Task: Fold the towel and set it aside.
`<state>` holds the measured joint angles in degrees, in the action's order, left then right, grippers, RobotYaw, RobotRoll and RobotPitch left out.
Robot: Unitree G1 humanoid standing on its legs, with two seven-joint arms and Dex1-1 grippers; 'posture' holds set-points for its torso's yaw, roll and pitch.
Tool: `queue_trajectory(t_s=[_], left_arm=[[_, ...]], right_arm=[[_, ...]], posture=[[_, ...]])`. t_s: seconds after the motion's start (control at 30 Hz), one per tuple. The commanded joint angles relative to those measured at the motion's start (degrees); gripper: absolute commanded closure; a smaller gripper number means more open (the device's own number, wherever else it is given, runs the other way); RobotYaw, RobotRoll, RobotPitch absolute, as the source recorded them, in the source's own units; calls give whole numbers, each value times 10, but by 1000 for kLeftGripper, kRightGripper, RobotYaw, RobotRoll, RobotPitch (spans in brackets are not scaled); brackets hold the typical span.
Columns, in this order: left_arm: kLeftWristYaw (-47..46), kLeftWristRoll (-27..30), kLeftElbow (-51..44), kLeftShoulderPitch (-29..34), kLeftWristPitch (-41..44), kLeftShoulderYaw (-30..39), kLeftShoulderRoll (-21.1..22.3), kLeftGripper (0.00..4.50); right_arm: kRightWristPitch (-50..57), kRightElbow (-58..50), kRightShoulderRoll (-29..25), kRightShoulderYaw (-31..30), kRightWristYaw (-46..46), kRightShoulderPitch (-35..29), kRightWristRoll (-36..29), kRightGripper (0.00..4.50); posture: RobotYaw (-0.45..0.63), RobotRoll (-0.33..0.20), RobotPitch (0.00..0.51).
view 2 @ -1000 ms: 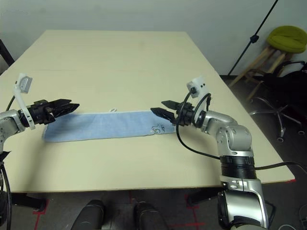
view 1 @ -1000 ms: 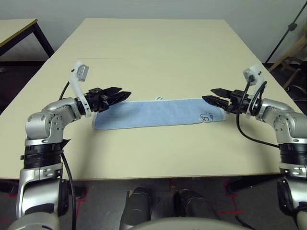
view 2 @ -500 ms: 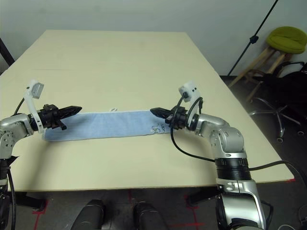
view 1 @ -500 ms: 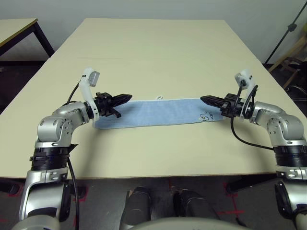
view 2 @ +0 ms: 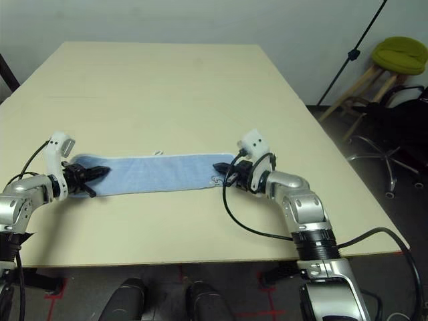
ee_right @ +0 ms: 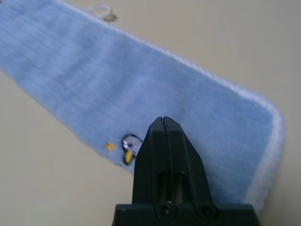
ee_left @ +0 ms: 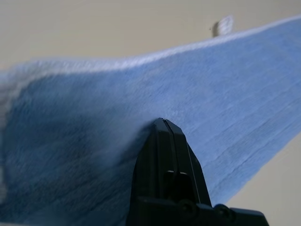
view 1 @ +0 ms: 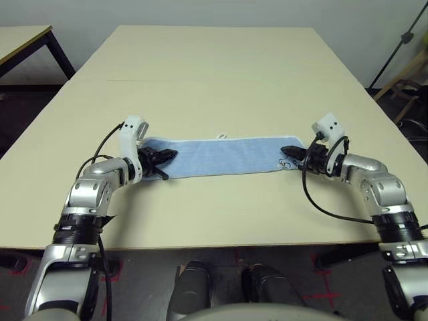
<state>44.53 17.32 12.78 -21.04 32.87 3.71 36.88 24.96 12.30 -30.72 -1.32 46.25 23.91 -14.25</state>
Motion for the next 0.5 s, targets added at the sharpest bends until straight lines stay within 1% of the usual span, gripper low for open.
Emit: queue_trajectory(t_s=[0.03,0.1,0.27,0.37,0.43,0.5], left_arm=[[3,-8,18,13,-4,11,18,4500],[5,-8,25,18,-7,18,26,4500],[15,-10,50,27,-25,35,50,4500],[19,-10,62,32,-34,43,61,4500],[22,-10,64,35,-36,46,65,4500],[25,-9,62,36,-39,51,69,4500]], right_arm=[[-36,52,-14,-12,-8,-11,38,4476],[-57,82,-20,-15,-7,-14,55,4476],[-79,118,-26,-6,-2,-16,60,4476],[-71,117,-35,17,2,-12,40,4476],[-51,101,-41,38,12,-14,15,4476],[-4,69,-40,79,21,-17,-37,4476]], posture=[[117,0,128],[123,0,124],[129,0,117],[131,0,114],[137,0,109],[137,0,109]])
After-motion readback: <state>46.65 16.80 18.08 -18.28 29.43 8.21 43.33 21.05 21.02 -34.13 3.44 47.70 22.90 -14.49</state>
